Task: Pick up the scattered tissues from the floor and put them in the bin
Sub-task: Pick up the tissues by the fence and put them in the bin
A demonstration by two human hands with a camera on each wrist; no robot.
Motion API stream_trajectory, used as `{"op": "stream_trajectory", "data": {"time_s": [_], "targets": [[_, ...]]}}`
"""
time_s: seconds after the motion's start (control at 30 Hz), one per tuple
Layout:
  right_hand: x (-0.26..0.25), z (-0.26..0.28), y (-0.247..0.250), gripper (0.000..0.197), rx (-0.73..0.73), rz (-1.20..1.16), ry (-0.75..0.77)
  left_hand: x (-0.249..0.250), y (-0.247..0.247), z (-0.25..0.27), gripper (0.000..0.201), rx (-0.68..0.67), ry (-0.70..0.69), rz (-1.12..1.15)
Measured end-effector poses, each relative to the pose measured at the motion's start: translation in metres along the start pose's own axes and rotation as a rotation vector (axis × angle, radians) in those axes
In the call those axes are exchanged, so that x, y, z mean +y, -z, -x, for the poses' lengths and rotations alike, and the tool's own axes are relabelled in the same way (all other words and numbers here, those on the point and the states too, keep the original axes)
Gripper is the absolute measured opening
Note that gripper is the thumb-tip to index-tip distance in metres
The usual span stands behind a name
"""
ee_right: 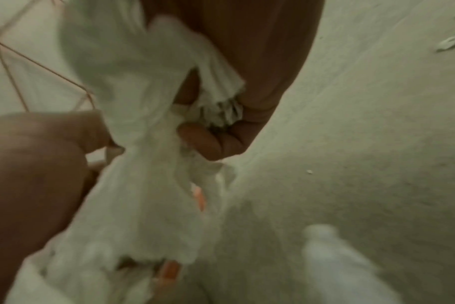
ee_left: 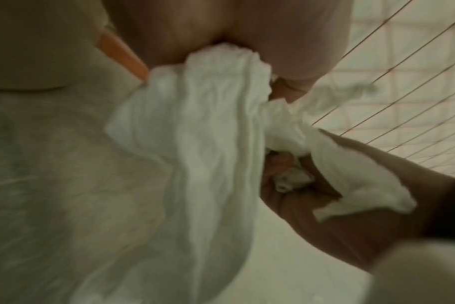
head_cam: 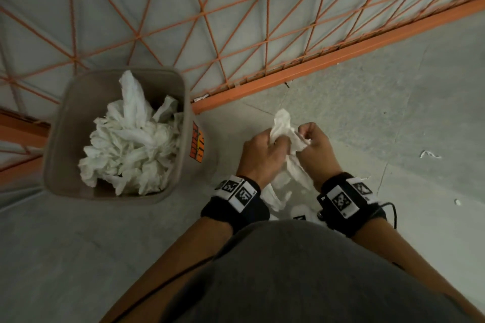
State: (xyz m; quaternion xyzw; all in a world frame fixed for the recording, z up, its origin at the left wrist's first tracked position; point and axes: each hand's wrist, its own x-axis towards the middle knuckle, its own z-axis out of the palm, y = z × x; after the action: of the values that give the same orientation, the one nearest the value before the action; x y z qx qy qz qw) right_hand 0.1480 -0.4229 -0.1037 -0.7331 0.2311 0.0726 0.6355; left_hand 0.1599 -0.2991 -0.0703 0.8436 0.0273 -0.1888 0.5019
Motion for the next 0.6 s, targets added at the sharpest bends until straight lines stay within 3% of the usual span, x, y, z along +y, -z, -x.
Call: {"op": "stream_trajectory", "data": {"time_s": [0.13, 0.23, 0.3, 0.33, 0.43, 0.53, 0.6], "targets": [[-0.061, 0.015, -0.003, 0.029, -0.118, -0.005, -0.006, 0.039, 0.017, 0.017, 0.048, -0.034, -0.056, 0.069], [-0.109, 0.025, 0.001, 0.041, -0.148, 0.015, -0.006, 0.057, 0.041, 0.033, 0.034, -0.054, -0.133, 0.167], [-0.138, 0.036, 0.000, 0.032, -0.244, 0.068, 0.097, 0.067, 0.062, 0.046, 0.016, -0.065, -0.233, 0.158], [-0.153, 0.040, -0.003, 0.027, -0.275, 0.073, 0.171, 0.073, 0.075, 0.052, 0.014, -0.044, -0.293, 0.145], [-0.198, 0.049, -0.029, 0.024, -0.353, -0.024, 0.183, 0.087, 0.117, 0.061, 0.026, 0.074, -0.397, 0.142], [-0.231, 0.052, -0.064, 0.014, -0.501, -0.114, 0.212, 0.102, 0.160, 0.073, 0.015, 0.123, -0.451, 0.120], [-0.248, 0.058, -0.086, 0.014, -0.572, -0.287, 0.218, 0.100, 0.188, 0.074, 0.019, 0.213, -0.368, 0.015]]}}
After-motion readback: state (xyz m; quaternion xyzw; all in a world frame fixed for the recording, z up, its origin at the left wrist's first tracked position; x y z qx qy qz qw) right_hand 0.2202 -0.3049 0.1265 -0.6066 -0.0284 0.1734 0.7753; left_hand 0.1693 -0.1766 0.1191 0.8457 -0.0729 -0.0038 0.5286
